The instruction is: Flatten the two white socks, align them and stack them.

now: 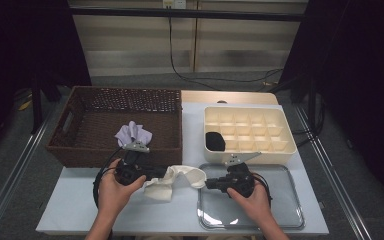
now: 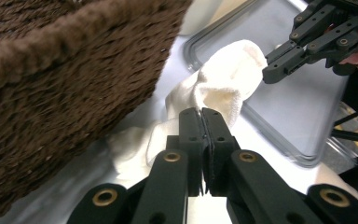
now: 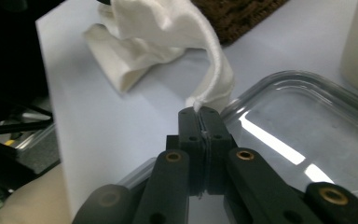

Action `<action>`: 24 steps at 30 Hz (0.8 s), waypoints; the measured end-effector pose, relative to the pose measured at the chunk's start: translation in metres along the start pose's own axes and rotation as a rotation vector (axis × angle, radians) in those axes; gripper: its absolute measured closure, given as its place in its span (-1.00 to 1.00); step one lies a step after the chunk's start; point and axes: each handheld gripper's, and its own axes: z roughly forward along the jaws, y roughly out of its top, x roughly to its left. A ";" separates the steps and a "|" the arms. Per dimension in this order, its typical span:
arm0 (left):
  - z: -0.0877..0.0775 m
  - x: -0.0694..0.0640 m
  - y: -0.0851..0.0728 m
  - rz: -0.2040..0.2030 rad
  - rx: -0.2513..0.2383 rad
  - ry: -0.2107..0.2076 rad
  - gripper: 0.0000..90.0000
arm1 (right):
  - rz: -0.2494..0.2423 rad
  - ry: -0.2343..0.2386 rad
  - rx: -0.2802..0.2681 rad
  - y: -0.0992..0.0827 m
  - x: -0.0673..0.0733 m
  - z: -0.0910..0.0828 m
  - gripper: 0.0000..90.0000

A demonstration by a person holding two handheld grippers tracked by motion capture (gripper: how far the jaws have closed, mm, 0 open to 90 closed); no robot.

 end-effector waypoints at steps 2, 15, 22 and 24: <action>-0.005 -0.003 0.001 -0.002 0.000 -0.007 0.95 | 0.001 0.026 -0.004 0.001 0.005 -0.007 0.97; 0.011 0.015 -0.006 -0.044 0.024 0.042 0.66 | 0.111 0.084 0.033 -0.017 -0.014 -0.021 0.97; 0.000 0.007 -0.003 -0.007 -0.022 0.008 0.44 | 0.154 0.066 0.025 -0.021 -0.029 -0.017 0.97; -0.002 0.004 -0.004 0.008 -0.028 0.019 0.39 | 0.155 0.060 0.026 -0.021 -0.031 -0.017 0.97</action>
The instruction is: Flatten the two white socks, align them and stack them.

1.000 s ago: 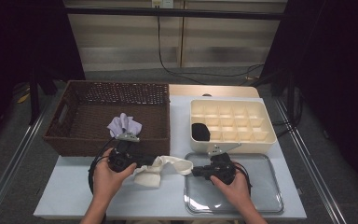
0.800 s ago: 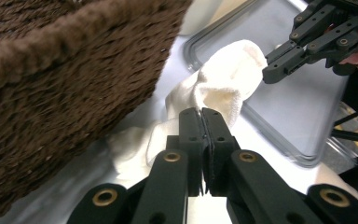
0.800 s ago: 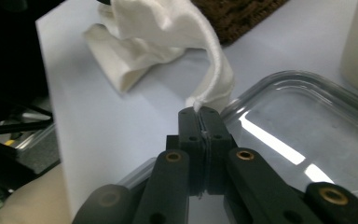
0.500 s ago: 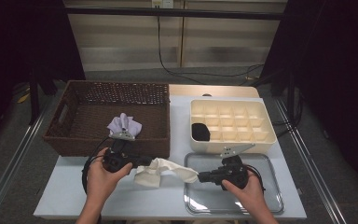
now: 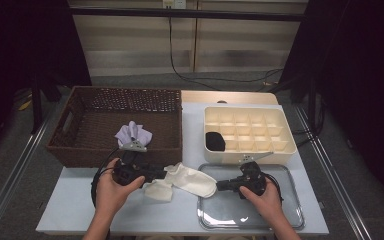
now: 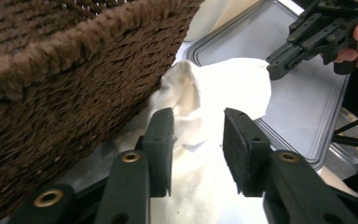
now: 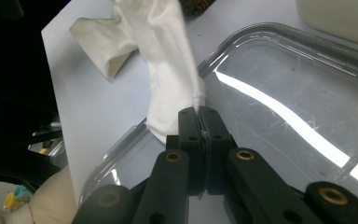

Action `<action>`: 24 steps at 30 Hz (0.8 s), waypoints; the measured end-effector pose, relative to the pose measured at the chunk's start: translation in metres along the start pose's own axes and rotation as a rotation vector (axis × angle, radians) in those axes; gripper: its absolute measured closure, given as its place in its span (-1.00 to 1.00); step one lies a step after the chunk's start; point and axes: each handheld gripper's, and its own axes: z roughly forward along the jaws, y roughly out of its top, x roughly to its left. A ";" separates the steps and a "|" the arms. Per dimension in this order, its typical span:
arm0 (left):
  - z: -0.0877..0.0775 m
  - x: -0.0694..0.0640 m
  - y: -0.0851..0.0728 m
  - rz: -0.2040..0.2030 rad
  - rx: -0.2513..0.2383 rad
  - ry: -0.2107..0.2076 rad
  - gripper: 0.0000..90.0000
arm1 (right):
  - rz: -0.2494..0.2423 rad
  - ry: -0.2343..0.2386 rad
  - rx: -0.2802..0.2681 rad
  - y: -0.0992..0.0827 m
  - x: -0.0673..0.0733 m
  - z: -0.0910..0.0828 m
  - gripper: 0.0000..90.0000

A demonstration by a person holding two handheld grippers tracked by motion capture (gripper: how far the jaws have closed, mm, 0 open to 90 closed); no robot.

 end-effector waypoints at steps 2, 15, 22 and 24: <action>0.001 -0.001 -0.002 0.003 0.010 0.005 0.33 | -0.010 -0.012 0.001 0.000 0.001 0.000 0.97; 0.038 0.009 -0.010 0.016 0.079 0.020 0.72 | -0.013 -0.033 -0.011 -0.006 0.001 0.000 0.60; 0.027 -0.005 -0.003 -0.007 0.072 -0.031 0.83 | -0.021 -0.050 -0.016 -0.008 0.007 0.003 0.58; 0.023 -0.009 -0.002 -0.009 0.064 -0.034 0.83 | -0.018 -0.062 -0.017 -0.007 0.007 0.005 0.71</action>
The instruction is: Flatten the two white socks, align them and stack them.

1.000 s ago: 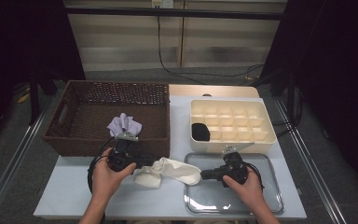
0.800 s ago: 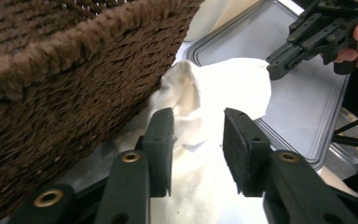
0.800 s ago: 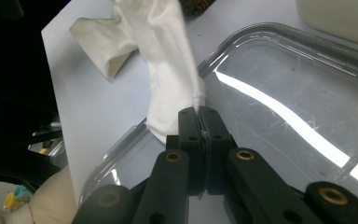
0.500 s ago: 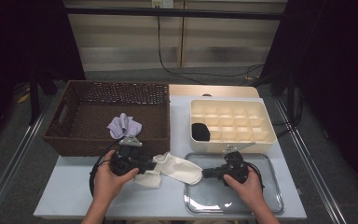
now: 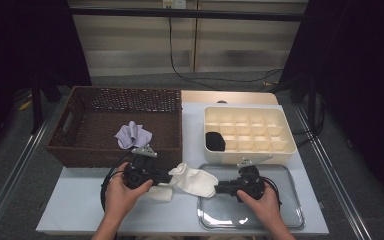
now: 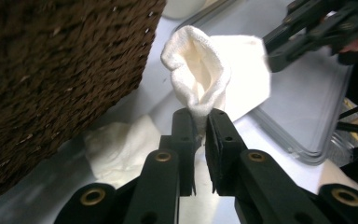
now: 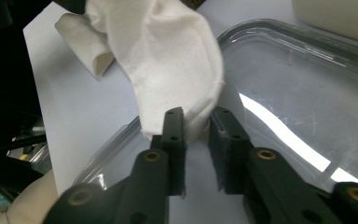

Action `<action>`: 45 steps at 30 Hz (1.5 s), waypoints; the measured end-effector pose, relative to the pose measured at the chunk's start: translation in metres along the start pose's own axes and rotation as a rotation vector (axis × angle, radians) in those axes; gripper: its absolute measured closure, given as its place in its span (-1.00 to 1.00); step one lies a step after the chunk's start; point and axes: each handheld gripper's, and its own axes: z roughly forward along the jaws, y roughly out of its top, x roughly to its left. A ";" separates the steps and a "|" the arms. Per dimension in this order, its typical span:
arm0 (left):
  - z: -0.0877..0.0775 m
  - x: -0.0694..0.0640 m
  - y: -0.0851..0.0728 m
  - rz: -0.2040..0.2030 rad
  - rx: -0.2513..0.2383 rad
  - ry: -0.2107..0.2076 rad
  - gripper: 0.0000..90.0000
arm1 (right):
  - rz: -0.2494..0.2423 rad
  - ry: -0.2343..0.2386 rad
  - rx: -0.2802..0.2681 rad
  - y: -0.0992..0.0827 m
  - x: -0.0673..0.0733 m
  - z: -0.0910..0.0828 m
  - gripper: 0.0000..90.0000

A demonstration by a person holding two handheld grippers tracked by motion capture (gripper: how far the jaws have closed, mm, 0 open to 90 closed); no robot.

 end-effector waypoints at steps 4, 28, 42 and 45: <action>-0.006 -0.004 0.000 -0.017 0.016 -0.032 0.83 | 0.003 0.002 0.005 0.001 -0.001 -0.003 0.93; -0.023 0.008 -0.022 0.016 0.012 0.155 0.24 | -0.059 -0.132 -0.025 0.009 0.002 -0.019 0.37; -0.007 0.015 -0.047 0.011 0.152 0.179 0.50 | -0.114 -0.100 0.003 0.021 0.008 0.000 0.27; -0.006 0.013 -0.046 0.019 0.161 0.166 0.75 | -0.123 -0.092 0.009 0.022 0.010 0.003 0.27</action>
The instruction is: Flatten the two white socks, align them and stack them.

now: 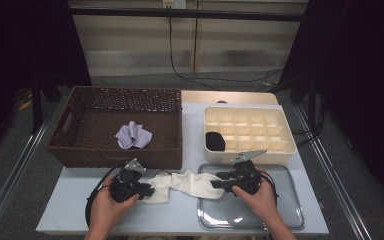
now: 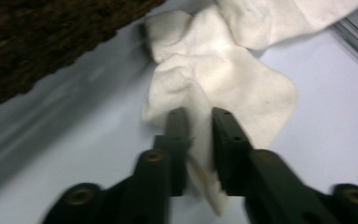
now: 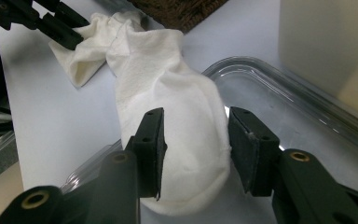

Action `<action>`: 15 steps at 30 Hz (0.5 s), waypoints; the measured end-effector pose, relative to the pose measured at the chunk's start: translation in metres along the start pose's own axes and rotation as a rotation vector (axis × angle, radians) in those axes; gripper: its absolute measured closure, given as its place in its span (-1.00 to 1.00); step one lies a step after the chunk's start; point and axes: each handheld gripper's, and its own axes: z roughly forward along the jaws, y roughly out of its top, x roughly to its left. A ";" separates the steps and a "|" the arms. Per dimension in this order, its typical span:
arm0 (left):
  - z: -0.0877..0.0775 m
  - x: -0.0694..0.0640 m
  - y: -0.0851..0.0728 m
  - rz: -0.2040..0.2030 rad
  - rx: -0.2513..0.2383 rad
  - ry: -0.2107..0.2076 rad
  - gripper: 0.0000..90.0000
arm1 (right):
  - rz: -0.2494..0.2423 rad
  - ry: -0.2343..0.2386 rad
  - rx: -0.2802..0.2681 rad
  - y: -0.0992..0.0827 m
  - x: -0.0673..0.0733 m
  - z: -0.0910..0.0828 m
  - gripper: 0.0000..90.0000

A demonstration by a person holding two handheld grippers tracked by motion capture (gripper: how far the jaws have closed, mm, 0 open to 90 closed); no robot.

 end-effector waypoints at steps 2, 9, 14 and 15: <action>-0.001 -0.002 0.001 -0.003 0.007 0.006 0.83 | -0.010 0.002 -0.002 0.001 0.001 0.001 0.26; -0.025 -0.008 0.010 -0.034 -0.085 -0.048 0.86 | -0.012 0.012 -0.005 0.002 0.004 0.000 0.25; -0.041 -0.012 0.016 -0.037 -0.132 -0.061 0.86 | -0.026 0.013 -0.008 0.003 0.006 0.001 0.22; -0.042 -0.013 0.016 -0.039 -0.138 -0.063 0.86 | -0.030 0.010 -0.009 0.003 0.006 0.001 0.21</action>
